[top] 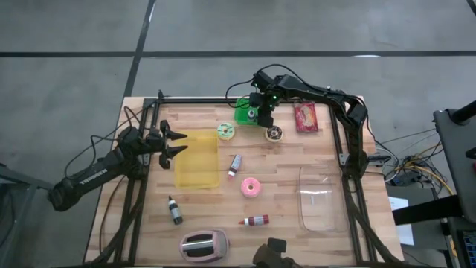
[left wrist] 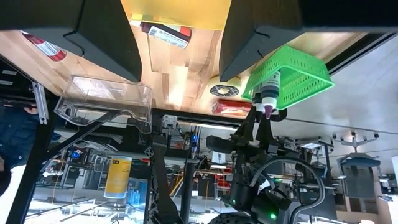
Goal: Pick & Place Food Item
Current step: Put the top black food coloring bottle into the green bin, then put the red food coloring bottle into the green bin
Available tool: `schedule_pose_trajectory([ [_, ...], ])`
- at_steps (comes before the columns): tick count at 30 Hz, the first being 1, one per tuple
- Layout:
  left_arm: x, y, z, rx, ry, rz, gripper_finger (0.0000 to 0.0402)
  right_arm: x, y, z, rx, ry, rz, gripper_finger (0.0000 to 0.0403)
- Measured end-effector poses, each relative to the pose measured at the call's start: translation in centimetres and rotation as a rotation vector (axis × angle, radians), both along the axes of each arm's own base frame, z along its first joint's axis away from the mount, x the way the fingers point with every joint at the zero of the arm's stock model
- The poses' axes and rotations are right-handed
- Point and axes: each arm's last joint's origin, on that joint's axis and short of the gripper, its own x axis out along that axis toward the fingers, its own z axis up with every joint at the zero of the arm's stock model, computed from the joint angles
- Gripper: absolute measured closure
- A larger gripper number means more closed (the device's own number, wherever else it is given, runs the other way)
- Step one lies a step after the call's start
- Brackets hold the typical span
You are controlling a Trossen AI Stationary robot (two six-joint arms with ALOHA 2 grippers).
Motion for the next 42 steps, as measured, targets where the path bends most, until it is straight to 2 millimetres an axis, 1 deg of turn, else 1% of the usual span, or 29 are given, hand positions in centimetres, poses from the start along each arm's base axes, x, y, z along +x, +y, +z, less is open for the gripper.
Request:
schedule_pose_trajectory([
  [10, 0.0, 0.0, 0.0, -0.001, 0.001, 0.000, 0.0179, -0.1, -0.4, 0.2, -0.005, -0.008, -0.036, 0.0303],
  [14, 0.0, 0.0, -0.1, -0.004, 0.006, 0.000, 0.0179, 0.0, -0.5, 0.6, -0.010, -0.019, -0.046, 0.0260],
  [17, 0.0, 0.0, -0.1, -0.005, 0.006, 0.000, 0.0179, 0.0, -0.5, 0.7, -0.012, -0.023, -0.048, 0.0243],
  [28, 0.0, 0.0, -0.1, -0.005, 0.006, 0.000, 0.0179, 0.1, -0.6, 1.0, -0.015, -0.033, -0.047, 0.0261],
  [38, 0.0, 0.0, -0.2, -0.009, 0.018, 0.000, 0.0179, 0.6, -0.9, 3.1, -0.079, -0.068, -0.036, 0.0262],
  [42, 0.0, 0.0, -0.2, -0.009, 0.019, 0.000, 0.0179, 0.8, -0.6, 4.3, -0.082, -0.065, -0.030, 0.0262],
])
